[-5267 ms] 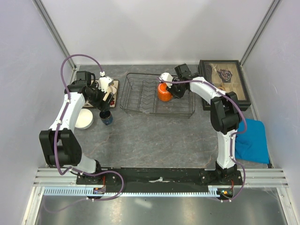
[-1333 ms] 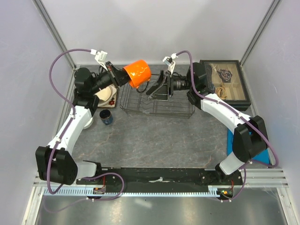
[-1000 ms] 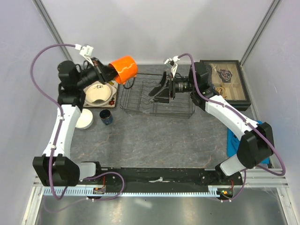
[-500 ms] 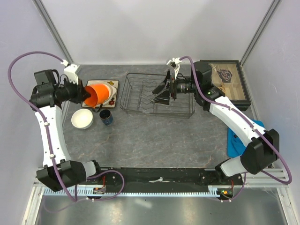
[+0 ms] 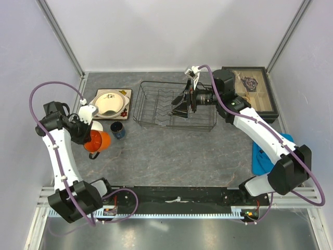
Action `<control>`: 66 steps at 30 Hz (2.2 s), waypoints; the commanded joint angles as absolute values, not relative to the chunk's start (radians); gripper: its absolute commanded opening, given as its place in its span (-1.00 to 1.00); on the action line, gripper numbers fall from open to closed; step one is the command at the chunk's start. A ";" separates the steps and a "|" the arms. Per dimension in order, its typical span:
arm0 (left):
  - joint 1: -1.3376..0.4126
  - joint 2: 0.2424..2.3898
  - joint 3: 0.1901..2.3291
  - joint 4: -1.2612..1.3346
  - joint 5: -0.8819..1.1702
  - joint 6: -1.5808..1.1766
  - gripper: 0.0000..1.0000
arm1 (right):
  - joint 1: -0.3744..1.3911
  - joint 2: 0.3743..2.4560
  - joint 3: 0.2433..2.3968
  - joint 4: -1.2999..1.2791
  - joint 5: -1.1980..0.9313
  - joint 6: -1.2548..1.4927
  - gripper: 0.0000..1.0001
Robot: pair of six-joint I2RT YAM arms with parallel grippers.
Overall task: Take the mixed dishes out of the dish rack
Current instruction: Place the cup at the center of the board.
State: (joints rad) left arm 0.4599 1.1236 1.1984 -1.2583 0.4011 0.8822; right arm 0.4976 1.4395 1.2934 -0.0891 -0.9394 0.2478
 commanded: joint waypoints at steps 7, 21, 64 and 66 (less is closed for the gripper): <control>0.499 1.149 1.057 -1.177 0.273 1.026 -0.97 | 0.500 1.410 1.345 -0.084 -0.927 0.219 0.82; 0.546 1.244 0.968 -1.028 0.112 1.088 -0.97 | 0.500 1.419 1.345 -0.097 -0.919 0.206 0.84; 0.583 1.485 1.035 -0.962 0.052 1.095 -0.53 | 0.499 1.399 1.328 -0.110 -0.900 0.176 0.91; 0.583 1.480 1.031 -0.962 0.054 1.094 -0.47 | 0.500 1.397 1.327 -0.110 -0.900 0.175 0.92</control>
State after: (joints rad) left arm 0.5766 1.5051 0.9970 -0.9623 0.0521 1.0668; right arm 0.4976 1.4384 1.2987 -0.1303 -0.9066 0.2001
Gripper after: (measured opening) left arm 0.240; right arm 0.954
